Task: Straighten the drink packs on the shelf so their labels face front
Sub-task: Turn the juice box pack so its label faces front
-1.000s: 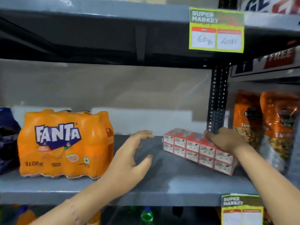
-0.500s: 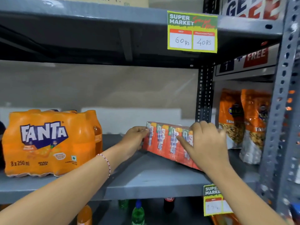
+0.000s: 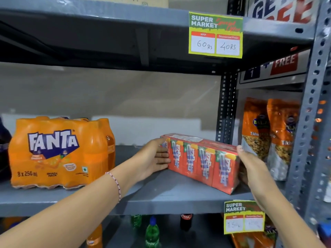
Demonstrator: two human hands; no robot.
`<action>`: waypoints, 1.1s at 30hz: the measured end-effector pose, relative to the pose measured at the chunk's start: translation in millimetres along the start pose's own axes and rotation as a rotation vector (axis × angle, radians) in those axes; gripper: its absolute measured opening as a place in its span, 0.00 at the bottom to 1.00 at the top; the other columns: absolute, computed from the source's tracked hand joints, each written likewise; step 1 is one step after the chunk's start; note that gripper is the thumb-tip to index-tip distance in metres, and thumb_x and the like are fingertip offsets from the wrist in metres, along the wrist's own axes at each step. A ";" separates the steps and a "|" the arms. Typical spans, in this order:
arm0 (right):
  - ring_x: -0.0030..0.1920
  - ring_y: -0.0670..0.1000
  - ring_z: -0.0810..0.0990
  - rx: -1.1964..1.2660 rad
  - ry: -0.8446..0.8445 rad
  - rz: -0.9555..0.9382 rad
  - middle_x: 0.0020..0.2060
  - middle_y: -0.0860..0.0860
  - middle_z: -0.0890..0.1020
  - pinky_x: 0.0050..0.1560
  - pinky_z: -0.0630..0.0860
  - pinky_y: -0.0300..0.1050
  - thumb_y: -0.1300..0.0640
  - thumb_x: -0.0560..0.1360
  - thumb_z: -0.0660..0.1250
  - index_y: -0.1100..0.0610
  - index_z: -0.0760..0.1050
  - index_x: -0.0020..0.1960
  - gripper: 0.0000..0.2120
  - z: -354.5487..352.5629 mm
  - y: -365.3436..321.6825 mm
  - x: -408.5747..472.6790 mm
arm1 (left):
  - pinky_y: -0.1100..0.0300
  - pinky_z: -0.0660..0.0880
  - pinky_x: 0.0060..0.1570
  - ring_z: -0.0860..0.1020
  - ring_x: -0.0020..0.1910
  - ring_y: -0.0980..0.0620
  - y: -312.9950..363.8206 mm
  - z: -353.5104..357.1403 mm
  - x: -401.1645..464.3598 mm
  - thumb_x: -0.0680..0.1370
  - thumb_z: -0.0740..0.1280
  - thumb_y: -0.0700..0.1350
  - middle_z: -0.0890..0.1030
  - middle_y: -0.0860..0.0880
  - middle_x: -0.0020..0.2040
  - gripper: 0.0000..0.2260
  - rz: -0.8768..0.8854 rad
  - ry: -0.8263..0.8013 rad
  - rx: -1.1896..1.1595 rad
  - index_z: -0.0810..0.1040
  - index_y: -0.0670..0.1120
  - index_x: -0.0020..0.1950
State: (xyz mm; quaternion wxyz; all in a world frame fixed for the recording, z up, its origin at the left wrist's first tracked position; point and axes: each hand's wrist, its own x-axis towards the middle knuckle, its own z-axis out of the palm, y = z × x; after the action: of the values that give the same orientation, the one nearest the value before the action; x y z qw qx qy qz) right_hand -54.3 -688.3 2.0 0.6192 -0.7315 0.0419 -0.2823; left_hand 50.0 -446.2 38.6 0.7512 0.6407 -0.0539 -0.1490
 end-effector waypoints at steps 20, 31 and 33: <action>0.63 0.43 0.81 0.261 -0.207 0.087 0.62 0.42 0.83 0.71 0.69 0.50 0.16 0.63 0.53 0.40 0.70 0.73 0.46 79.4 -5.5 -59.9 | 0.45 0.64 0.73 0.76 0.68 0.45 -3.9 8.8 -12.5 0.73 0.51 0.75 0.79 0.44 0.68 0.47 -0.070 -0.369 -0.117 0.68 0.38 0.75; 0.68 0.48 0.75 0.259 -0.319 0.166 0.69 0.49 0.77 0.69 0.69 0.50 0.23 0.68 0.53 0.53 0.75 0.70 0.44 96.9 -35.1 -46.4 | 0.48 0.77 0.56 0.84 0.51 0.41 10.0 -7.7 -7.6 0.75 0.51 0.72 0.86 0.38 0.52 0.38 0.066 0.083 -0.067 0.81 0.40 0.58; 0.57 0.49 0.82 0.275 -0.090 0.116 0.59 0.54 0.85 0.59 0.76 0.51 0.41 0.82 0.56 0.55 0.80 0.60 0.22 69.8 -27.2 -18.2 | 0.52 0.78 0.50 0.85 0.46 0.45 2.4 -1.5 -21.3 0.76 0.56 0.69 0.87 0.43 0.47 0.30 0.134 0.138 0.029 0.80 0.45 0.56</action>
State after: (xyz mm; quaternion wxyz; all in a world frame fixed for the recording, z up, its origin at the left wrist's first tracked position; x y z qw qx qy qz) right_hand -44.9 -613.0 15.5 0.7302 -0.6480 0.0173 -0.2161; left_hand 30.5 -438.2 43.1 0.7519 0.6554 -0.0469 -0.0532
